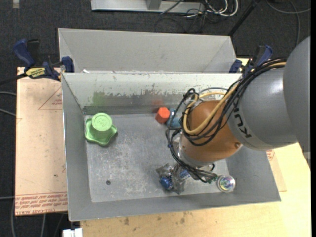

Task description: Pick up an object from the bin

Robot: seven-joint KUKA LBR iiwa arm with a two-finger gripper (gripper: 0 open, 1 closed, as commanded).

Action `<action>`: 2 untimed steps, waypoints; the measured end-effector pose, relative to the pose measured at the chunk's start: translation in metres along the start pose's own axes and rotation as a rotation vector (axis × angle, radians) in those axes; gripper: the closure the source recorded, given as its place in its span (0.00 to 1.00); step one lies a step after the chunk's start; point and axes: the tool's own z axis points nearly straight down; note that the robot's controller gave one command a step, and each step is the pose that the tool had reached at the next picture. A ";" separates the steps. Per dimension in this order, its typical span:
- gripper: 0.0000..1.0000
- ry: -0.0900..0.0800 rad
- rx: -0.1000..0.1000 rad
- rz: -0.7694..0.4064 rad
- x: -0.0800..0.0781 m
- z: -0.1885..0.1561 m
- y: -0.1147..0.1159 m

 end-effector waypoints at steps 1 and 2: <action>1.00 0.014 -0.004 0.003 -0.001 -0.022 0.000; 1.00 0.009 -0.002 0.006 -0.003 -0.083 0.000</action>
Offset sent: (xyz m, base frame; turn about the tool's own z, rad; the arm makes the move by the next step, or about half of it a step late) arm -0.0001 -0.0001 0.0223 0.0000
